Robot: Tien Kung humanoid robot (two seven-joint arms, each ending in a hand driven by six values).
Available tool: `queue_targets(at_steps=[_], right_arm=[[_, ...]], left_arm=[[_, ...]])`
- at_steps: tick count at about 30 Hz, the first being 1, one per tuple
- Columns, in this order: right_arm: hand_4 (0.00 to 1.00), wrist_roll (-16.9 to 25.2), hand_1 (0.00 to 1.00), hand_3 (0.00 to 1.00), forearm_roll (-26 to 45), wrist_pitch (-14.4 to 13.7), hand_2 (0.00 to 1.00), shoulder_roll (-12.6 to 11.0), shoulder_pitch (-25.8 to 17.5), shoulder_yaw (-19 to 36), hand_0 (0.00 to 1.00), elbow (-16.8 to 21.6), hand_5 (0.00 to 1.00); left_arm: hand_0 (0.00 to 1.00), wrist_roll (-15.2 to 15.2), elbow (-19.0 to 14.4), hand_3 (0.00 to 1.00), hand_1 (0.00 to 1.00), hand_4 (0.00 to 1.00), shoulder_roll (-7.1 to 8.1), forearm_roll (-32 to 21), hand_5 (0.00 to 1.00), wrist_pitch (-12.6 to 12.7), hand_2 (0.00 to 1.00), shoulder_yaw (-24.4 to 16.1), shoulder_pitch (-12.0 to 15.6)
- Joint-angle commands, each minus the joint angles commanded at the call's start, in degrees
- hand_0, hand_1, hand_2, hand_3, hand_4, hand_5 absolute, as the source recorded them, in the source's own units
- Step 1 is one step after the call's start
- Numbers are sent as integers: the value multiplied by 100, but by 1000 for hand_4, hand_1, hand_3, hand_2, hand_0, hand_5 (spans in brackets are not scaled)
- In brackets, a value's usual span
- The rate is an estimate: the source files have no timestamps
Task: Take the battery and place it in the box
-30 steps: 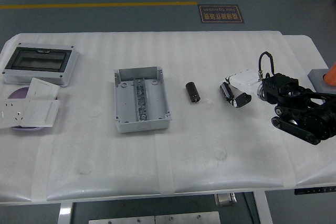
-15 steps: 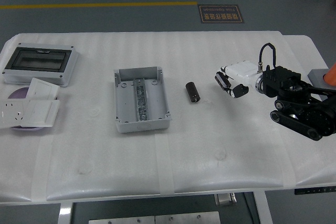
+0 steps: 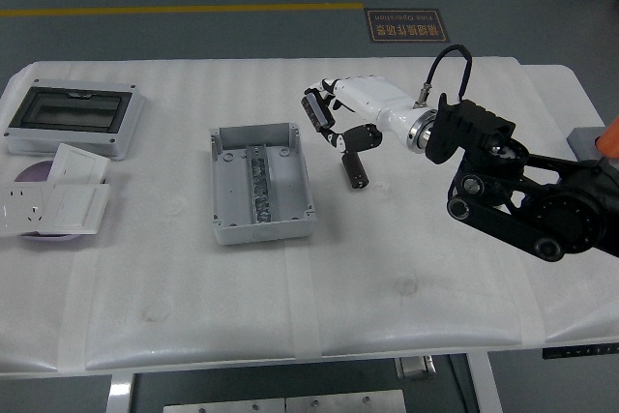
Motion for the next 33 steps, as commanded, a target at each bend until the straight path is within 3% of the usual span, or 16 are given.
queue_targets(at_steps=[1, 2, 7, 8, 12, 19, 20, 25, 26, 33], right_arm=[[168, 13, 658, 679, -17, -94, 632, 81, -34, -46, 741, 20, 134], [237, 30, 661, 682, -37, -207, 635, 182, -77, -107, 738, 13, 165], [237, 104, 661, 682, -72, -509, 635, 575, -278, -384, 738, -251, 165], [452, 115, 661, 680, -81, -537, 634, 620, -307, -425, 729, -314, 299], [452, 183, 661, 680, -57, -622, 634, 740, -393, -559, 729, -557, 299], [491, 267, 659, 704, -54, -561, 662, 786, -441, -769, 732, -778, 310], [533, 278, 678, 750, -58, -546, 681, 787, -448, -789, 742, -789, 325], [533, 301, 678, 750, -84, -480, 681, 785, -480, -855, 742, -843, 325], [566, 304, 688, 824, -92, -467, 695, 778, -484, -859, 742, -848, 322], [603, 370, 693, 835, -48, -420, 696, 651, -474, -634, 744, -806, 330]], left_arm=[[671, -6, 0, 536, 671, 450, -1, 5, 416, 2, 620, -5, 2], [670, -10, 0, 536, 670, 451, -3, 12, 417, 2, 620, -11, 2], [670, 52, 0, 536, 670, 451, -14, 40, 417, -43, 620, -47, 7], [670, 70, 0, 536, 670, 451, -16, 48, 417, -56, 620, -57, 8], [670, 124, 0, 536, 670, 451, -18, 51, 417, -102, 620, -70, 15], [670, 124, 0, 534, 670, 452, -15, 61, 417, -113, 620, -88, 3], [670, 127, 0, 533, 668, 449, -14, 60, 418, -119, 620, -87, 0], [670, 137, 0, 533, 668, 449, -14, 12, 418, -144, 620, -40, -2], [669, 137, 0, 534, 668, 448, -14, -2, 418, -148, 620, -25, -2], [669, 101, 0, 531, 667, 445, -8, -116, 416, -133, 620, 73, -14]])
